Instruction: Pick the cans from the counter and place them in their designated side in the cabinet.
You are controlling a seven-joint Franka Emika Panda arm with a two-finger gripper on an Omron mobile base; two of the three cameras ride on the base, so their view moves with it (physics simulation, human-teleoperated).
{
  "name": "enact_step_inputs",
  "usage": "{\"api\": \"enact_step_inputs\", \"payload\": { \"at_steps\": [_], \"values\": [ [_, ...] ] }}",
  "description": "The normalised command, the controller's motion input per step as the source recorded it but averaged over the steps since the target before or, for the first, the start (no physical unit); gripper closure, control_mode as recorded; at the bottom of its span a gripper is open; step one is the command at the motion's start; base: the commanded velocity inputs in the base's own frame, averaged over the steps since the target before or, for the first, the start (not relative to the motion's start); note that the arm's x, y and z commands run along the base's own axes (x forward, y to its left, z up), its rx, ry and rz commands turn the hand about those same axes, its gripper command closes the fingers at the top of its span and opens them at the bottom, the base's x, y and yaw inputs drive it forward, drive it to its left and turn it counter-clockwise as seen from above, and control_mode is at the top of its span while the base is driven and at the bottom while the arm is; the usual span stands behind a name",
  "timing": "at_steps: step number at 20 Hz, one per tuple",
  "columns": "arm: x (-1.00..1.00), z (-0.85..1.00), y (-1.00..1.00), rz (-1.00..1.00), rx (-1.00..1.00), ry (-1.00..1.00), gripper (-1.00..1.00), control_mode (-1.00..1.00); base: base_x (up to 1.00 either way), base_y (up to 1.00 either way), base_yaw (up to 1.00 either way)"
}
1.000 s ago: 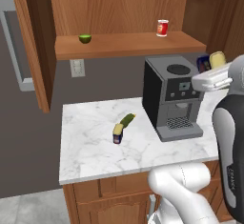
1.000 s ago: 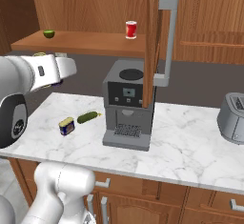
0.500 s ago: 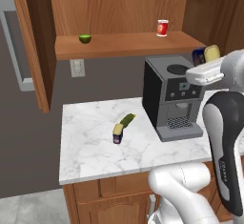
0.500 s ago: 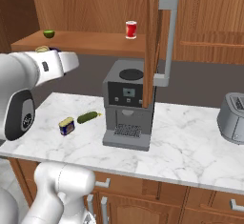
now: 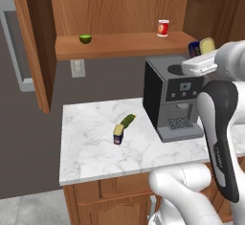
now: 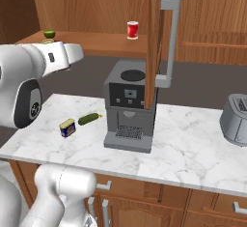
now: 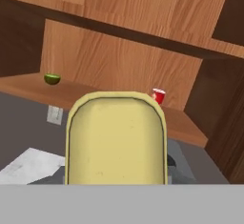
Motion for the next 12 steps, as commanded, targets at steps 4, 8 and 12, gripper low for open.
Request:
{"api": "enact_step_inputs", "payload": {
  "at_steps": [4, 8, 12],
  "values": [
    [0.22, 0.01, 0.00, 0.00, 0.00, -0.01, 1.00, -1.00, 0.00, 0.00, 0.00],
    [0.23, 0.02, 0.00, 0.00, 0.00, 0.00, 1.00, -1.00, 0.00, 0.00, 0.00],
    [0.23, 0.06, 0.00, 0.00, 0.00, 0.00, 1.00, -1.00, 0.00, 0.00, 0.00]
  ]
}}
